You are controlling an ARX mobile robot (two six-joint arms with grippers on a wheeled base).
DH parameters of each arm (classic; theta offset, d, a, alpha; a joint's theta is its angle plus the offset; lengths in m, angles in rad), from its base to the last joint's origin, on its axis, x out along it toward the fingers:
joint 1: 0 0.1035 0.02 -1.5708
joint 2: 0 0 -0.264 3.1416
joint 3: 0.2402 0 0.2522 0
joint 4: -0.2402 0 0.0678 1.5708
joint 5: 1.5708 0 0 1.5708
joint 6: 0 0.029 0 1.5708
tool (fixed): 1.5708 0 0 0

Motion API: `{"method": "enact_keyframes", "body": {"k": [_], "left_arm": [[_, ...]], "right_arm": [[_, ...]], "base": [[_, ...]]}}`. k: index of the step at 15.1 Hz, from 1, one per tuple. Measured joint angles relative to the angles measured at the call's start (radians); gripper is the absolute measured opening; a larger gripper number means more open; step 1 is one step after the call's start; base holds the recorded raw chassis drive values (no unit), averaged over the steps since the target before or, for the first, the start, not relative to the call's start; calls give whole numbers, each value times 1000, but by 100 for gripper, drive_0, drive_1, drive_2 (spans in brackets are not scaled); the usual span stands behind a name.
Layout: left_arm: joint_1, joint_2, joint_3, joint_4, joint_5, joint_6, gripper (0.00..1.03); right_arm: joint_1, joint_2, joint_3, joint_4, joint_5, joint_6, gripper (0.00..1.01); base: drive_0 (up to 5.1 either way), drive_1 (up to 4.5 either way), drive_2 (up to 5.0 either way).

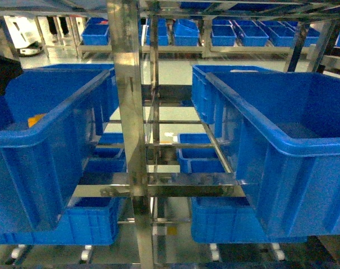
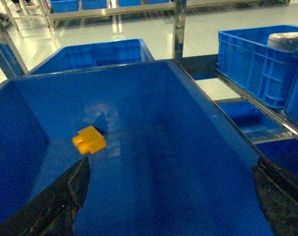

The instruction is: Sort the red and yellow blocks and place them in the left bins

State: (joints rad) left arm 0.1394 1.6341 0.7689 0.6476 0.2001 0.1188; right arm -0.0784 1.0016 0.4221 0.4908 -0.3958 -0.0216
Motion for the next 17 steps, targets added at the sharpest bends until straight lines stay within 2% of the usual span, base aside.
{"method": "enact_keyframes", "body": {"k": [1, 2, 3, 5, 7, 17], "left_arm": [[-1, -47, -31, -33, 0, -10, 98], [-11, -194, -103, -103, 8, -14, 98], [-26, -339, -159, -152, -14, -14, 98], [-68, -493, -225, -217, -21, -17, 98], [-92, -467, -224, -167, -24, -19, 98], [-95, -444, -230, -175, -26, -19, 98]], "right_arm": [[0, 0, 0, -1, 0, 0, 98], [0, 0, 0, 0, 0, 0, 98], [0, 0, 0, 0, 0, 0, 98], [0, 0, 0, -1, 0, 0, 98], [0, 0, 0, 0, 0, 0, 98], [0, 0, 0, 0, 2, 1, 98]], "base": [[0, 0, 0], [0, 0, 0], [0, 0, 0], [0, 0, 0], [0, 0, 0], [0, 0, 0]]}}
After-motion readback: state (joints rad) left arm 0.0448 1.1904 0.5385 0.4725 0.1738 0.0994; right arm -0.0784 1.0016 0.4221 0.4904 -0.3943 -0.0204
